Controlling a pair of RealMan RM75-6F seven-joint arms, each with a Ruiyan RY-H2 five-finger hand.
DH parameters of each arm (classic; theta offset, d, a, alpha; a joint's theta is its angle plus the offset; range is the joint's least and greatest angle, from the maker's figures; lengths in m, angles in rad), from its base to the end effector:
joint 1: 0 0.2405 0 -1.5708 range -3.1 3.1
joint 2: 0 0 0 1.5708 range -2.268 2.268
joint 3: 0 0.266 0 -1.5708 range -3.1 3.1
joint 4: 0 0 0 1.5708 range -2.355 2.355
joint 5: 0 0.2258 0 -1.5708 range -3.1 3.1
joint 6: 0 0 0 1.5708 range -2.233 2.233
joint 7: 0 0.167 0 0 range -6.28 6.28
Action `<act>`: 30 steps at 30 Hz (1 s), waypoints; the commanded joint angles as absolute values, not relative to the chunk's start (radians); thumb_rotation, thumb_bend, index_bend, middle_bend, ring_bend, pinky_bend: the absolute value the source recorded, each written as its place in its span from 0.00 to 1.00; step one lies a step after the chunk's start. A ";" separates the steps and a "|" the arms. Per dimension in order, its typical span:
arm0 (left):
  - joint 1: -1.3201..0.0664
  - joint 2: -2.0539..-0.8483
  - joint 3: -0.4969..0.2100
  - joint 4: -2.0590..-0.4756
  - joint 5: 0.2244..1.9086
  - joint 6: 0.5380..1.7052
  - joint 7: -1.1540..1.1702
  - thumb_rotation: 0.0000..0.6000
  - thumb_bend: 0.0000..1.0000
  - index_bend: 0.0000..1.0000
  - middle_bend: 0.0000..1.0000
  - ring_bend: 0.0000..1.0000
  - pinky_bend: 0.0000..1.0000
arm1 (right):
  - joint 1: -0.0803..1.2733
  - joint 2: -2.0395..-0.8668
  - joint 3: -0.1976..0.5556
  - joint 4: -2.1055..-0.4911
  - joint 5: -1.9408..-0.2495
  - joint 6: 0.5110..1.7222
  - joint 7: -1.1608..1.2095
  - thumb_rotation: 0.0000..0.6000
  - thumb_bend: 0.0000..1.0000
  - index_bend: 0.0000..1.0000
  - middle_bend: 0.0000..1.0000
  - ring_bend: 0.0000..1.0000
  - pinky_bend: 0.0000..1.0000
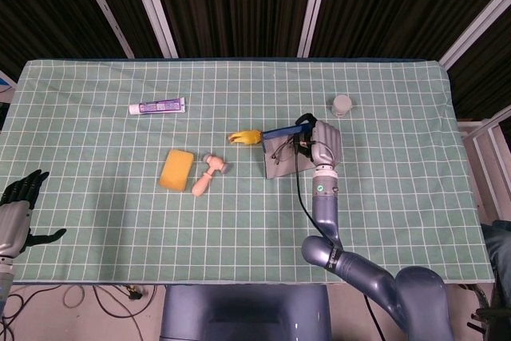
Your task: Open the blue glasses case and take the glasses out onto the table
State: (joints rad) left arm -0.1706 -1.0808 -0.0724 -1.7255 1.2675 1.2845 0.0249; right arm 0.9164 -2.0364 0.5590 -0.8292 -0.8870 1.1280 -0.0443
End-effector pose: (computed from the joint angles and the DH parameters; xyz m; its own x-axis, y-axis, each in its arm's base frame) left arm -0.3296 0.2318 0.1341 0.2981 0.1600 0.9410 0.9396 0.1244 -0.3188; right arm -0.1294 -0.4665 -0.0626 -0.1115 0.0724 0.9911 -0.9918 0.0542 -0.1156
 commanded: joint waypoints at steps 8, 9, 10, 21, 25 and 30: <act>-0.172 -1.080 -0.074 -1.726 1.263 1.281 0.023 1.00 0.00 0.00 0.00 0.00 0.00 | 0.919 -2.050 0.565 -0.807 -0.876 1.106 -0.074 1.00 0.47 0.54 0.96 1.00 1.00; -0.172 -1.080 -0.074 -1.726 1.262 1.281 0.022 1.00 0.00 0.00 0.00 0.00 0.00 | 0.920 -2.051 0.565 -0.803 -0.876 1.104 -0.076 1.00 0.46 0.54 0.96 1.00 1.00; -0.172 -1.079 -0.074 -1.726 1.262 1.281 0.022 1.00 0.00 0.00 0.00 0.00 0.00 | 0.921 -2.052 0.564 -0.800 -0.877 1.102 -0.077 1.00 0.44 0.54 0.96 1.00 1.00; -0.172 -1.078 -0.075 -1.726 1.258 1.277 0.017 1.00 0.00 0.00 0.00 0.00 0.00 | 0.919 -2.074 0.566 -0.764 -0.913 1.119 -0.018 1.00 0.38 0.54 0.96 1.00 1.00; -0.172 -1.077 -0.075 -1.728 1.258 1.277 0.016 1.00 0.00 0.00 0.00 0.00 0.00 | 0.921 -2.078 0.569 -0.753 -0.916 1.117 -0.019 1.00 0.38 0.54 0.96 1.00 1.00; -0.171 -1.077 -0.075 -1.728 1.259 1.278 0.015 1.00 0.00 0.00 0.00 0.00 0.00 | 0.934 -2.079 0.579 -0.734 -0.914 1.106 -0.032 1.00 0.38 0.54 0.96 1.00 1.00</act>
State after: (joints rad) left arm -0.1715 -1.0766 -0.0748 -1.7278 1.2591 1.2776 0.0152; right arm 0.9292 -2.0792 0.5764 -0.7396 -0.9148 1.1105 -0.0277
